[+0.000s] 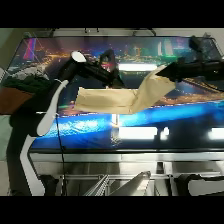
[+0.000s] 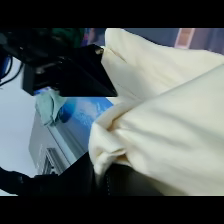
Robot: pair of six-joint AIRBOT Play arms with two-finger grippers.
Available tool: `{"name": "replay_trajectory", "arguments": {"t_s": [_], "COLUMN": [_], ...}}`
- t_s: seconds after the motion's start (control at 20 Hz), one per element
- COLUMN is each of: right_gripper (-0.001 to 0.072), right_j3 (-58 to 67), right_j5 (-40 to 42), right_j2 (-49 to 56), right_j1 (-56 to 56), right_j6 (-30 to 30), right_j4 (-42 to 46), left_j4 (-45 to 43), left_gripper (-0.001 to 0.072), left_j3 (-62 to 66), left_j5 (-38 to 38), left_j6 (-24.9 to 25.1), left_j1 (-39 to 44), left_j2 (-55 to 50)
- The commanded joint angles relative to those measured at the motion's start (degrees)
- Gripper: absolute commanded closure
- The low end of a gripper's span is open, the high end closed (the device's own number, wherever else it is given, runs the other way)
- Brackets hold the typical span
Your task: Fold the shirts.
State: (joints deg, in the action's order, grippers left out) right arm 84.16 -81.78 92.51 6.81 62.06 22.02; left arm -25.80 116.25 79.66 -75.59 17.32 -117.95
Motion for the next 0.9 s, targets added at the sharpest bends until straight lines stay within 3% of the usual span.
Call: {"name": "replay_trajectory", "arguments": {"t_s": [0.0,0.1,0.25,0.35,0.45,0.5,0.6,0.7,0.75,0.8,0.85], "right_gripper": [0.0681,0.0681,0.0681,0.0681,0.0681,0.0675,0.0218,0.0222,0.0292,0.0354,0.0348], "right_j3": [2.2,10.4,29.0,39.8,41.0,40.7,39.6,39.4,38.7,37.7,36.4], "right_j5": [14.4,17.9,14.8,12.9,15.6,15.9,16.5,16.3,15.0,13.3,10.8], "right_j2": [1.3,7.3,21.1,30.1,34.4,35.4,35.3,34.1,33.0,31.8,30.3], "right_j1": [-14.5,-24.1,-35.5,-40.7,-43.6,-44.5,-45.0,-43.8,-42.9,-41.9,-40.5], "right_j6": [3.6,10.8,24.3,29.1,31.8,31.6,24.6,12.2,7.6,4.4,2.9], "right_j4": [5.7,16.5,33.0,37.0,36.9,36.0,25.4,6.6,0.1,-4.5,-7.4], "left_j4": [9.0,8.9,8.9,8.5,9.5,9.4,9.4,9.5,9.5,9.6,10.8], "left_gripper": [0.0696,0.0696,0.0697,0.0696,0.0696,0.0697,0.0696,0.0696,0.0697,0.0696,0.0696], "left_j3": [-0.9,-0.9,-0.9,-1.0,-3.5,-5.1,-8.9,-11.8,-12.5,-12.5,-12.4], "left_j5": [3.9,4.6,6.8,9.2,9.7,9.6,9.6,9.6,10.2,11.3,12.3], "left_j6": [3.7,4.8,5.8,5.8,6.2,6.4,7.7,8.4,8.5,8.6,8.8], "left_j1": [-6.8,-10.3,-14.4,-15.9,-16.2,-16.2,-16.0,-16.0,-16.3,-16.9,-17.6], "left_j2": [8.7,11.9,14.2,14.0,14.0,14.0,14.0,14.0,14.0,14.0,14.1]}}
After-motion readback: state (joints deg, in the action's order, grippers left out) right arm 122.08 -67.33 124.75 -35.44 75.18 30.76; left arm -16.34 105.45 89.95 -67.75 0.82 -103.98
